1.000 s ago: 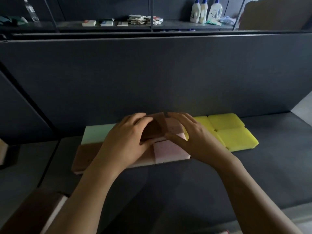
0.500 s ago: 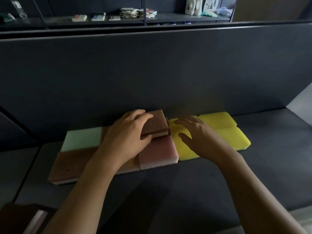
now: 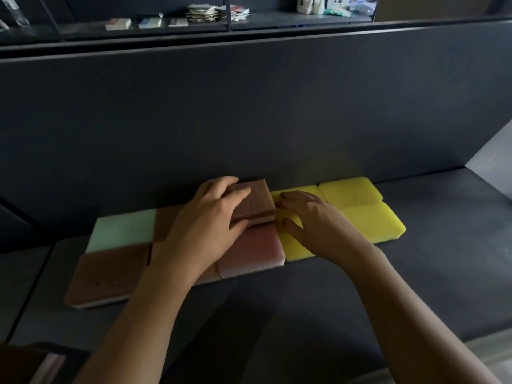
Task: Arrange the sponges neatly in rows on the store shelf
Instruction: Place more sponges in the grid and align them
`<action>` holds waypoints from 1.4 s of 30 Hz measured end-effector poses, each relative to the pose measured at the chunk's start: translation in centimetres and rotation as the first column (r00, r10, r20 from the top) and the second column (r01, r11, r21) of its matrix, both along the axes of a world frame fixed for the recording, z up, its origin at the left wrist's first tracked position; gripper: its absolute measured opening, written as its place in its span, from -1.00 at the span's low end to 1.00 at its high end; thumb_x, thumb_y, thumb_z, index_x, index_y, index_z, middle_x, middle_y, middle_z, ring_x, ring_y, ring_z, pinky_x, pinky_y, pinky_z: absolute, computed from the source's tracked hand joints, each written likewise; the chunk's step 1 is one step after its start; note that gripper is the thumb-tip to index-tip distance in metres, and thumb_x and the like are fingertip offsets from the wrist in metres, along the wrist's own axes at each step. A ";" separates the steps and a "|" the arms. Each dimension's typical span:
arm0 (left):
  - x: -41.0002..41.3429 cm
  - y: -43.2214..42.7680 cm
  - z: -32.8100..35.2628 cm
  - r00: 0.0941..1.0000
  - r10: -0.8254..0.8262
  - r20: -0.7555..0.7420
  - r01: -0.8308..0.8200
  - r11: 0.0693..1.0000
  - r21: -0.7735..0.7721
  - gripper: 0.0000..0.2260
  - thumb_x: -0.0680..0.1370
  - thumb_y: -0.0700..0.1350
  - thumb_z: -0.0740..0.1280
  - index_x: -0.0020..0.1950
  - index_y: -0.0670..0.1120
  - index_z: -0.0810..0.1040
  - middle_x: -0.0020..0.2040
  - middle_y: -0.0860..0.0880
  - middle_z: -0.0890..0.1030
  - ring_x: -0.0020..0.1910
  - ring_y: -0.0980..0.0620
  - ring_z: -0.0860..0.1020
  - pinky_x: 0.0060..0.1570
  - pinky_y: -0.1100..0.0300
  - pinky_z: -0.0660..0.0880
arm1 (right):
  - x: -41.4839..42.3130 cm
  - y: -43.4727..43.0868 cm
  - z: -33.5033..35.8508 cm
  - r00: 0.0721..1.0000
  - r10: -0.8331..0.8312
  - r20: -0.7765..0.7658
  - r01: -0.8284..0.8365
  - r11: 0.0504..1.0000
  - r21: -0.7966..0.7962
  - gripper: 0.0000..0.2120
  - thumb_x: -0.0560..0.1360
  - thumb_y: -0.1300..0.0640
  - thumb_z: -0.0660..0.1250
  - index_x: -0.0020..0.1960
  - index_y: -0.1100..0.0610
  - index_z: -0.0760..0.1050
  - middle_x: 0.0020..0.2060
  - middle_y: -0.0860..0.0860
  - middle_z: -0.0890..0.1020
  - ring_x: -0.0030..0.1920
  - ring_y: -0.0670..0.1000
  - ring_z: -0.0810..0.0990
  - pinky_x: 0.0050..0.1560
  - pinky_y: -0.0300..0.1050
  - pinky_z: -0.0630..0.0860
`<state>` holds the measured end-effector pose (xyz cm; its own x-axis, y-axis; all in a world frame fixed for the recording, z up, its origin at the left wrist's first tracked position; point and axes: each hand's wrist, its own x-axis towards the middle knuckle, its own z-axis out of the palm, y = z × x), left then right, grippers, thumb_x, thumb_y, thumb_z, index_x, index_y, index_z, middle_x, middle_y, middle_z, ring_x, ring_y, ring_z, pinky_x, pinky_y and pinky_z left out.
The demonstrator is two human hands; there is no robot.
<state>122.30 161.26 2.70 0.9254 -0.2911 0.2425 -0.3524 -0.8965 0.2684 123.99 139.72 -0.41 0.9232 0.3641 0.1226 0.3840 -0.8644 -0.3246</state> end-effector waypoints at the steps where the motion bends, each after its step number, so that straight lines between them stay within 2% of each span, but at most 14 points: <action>1: -0.1 0.0 0.0 1.000 0.000 0.015 0.000 1.000 0.008 -0.46 0.50 -0.03 0.42 0.47 0.04 0.39 0.45 0.05 0.32 0.44 0.03 0.25 0.33 0.03 0.40 | 0.0 0.0 0.0 1.000 0.000 0.005 0.000 1.000 0.001 -0.63 0.61 0.04 0.26 0.40 0.02 0.46 0.41 -0.06 0.45 0.41 -0.01 0.40 0.31 0.06 0.46; 5: -0.5 0.3 -0.4 0.998 0.003 0.065 -0.005 1.000 0.029 -0.46 0.45 -0.06 0.48 0.41 0.03 0.46 0.39 0.03 0.41 0.38 -0.02 0.34 0.24 -0.06 0.46 | -0.2 0.0 0.2 1.000 0.003 0.021 -0.004 1.000 0.022 -0.66 0.60 0.05 0.27 0.36 0.00 0.49 0.37 -0.05 0.49 0.38 0.00 0.43 0.26 0.07 0.49; 10: -0.8 0.1 -1.1 0.993 0.015 0.119 -0.012 1.000 -0.025 -0.48 0.42 -0.15 0.51 0.36 -0.01 0.52 0.36 0.00 0.46 0.37 -0.02 0.37 0.20 0.09 0.48 | -0.4 -0.1 0.4 0.999 0.011 0.036 -0.012 1.000 0.024 -0.68 0.61 0.04 0.26 0.34 -0.01 0.51 0.35 -0.06 0.51 0.35 0.00 0.46 0.23 0.03 0.50; 17: -0.7 -0.2 -1.4 0.992 0.012 0.128 -0.001 0.996 -0.087 -0.50 0.42 -0.22 0.50 0.35 -0.05 0.54 0.32 -0.01 0.48 0.36 -0.01 0.40 0.20 0.03 0.52 | -0.5 0.0 0.4 0.999 0.014 0.045 -0.016 0.999 0.039 -0.68 0.61 0.03 0.26 0.35 0.00 0.50 0.36 -0.05 0.51 0.34 0.01 0.47 0.25 0.03 0.49; 20: -1.1 0.1 -1.7 0.991 0.012 0.131 -0.003 0.998 -0.068 -0.48 0.43 -0.24 0.49 0.38 -0.05 0.50 0.37 -0.03 0.43 0.41 -0.03 0.35 0.25 0.04 0.48 | -0.7 0.2 0.5 0.999 -0.018 0.051 0.013 0.994 0.104 -0.55 0.58 0.04 0.32 0.45 0.03 0.38 0.35 0.00 0.52 0.27 0.07 0.54 0.18 0.05 0.53; 22: -1.5 0.4 -1.7 0.988 0.036 0.153 -0.028 0.998 -0.054 -0.45 0.42 -0.24 0.49 0.40 -0.05 0.48 0.40 -0.06 0.40 0.43 -0.08 0.33 0.26 0.03 0.45 | -1.1 0.5 0.8 0.998 -0.024 0.056 0.013 0.982 0.187 -0.44 0.55 -0.02 0.36 0.49 0.05 0.29 0.31 0.04 0.55 0.17 0.09 0.60 0.08 0.08 0.57; 26: -2.3 1.0 -1.7 0.980 0.135 0.147 -0.125 0.989 -0.073 -0.42 0.42 -0.23 0.49 0.40 0.00 0.44 0.41 -0.02 0.36 0.29 -0.10 0.46 0.16 0.02 0.52 | -1.4 1.4 1.0 0.998 -0.021 0.065 0.005 0.970 0.242 -0.34 0.48 -0.17 0.41 0.48 -0.05 0.25 0.17 0.03 0.63 0.06 0.10 0.64 -0.05 0.14 0.60; 30: -2.3 1.0 -1.9 0.983 0.159 0.088 -0.147 0.981 -0.126 -0.49 0.47 -0.27 0.43 0.39 0.02 0.46 0.41 0.01 0.36 0.14 -0.14 0.56 0.03 -0.04 0.58 | -1.3 2.4 0.9 0.996 -0.059 0.066 0.039 0.960 0.276 -0.44 0.50 -0.03 0.44 0.44 0.00 0.35 0.08 0.02 0.68 0.02 0.09 0.66 -0.10 0.07 0.59; 33: -2.1 0.7 -1.8 0.982 0.168 0.087 -0.152 0.974 -0.166 -0.55 0.51 -0.29 0.38 0.36 0.01 0.48 0.41 0.01 0.36 0.12 -0.15 0.57 0.04 -0.03 0.57 | -1.3 2.8 1.0 0.995 -0.069 0.069 0.046 0.958 0.283 -0.48 0.51 0.04 0.43 0.42 0.02 0.38 0.06 0.01 0.70 0.01 0.05 0.66 -0.12 -0.04 0.57; 37: -2.2 0.6 -1.7 0.980 0.167 0.112 -0.145 0.973 -0.181 -0.57 0.54 -0.31 0.33 0.38 0.00 0.46 0.42 0.02 0.34 0.14 -0.12 0.57 0.05 0.07 0.57 | -1.4 3.0 1.2 0.993 -0.086 0.083 0.055 0.946 0.319 -0.50 0.52 0.07 0.43 0.42 0.05 0.39 0.08 0.03 0.69 0.05 0.06 0.66 -0.06 -0.06 0.59; 42: -2.4 0.6 -1.9 0.982 0.178 0.066 -0.165 0.971 -0.173 -0.51 0.56 -0.34 0.27 0.43 0.06 0.41 0.47 0.08 0.27 0.15 -0.14 0.55 0.04 0.06 0.56 | -1.4 3.1 0.7 0.993 -0.097 0.062 0.074 0.951 0.301 -0.48 0.52 0.08 0.42 0.43 0.07 0.36 0.07 0.06 0.69 -0.02 0.11 0.65 -0.16 -0.09 0.53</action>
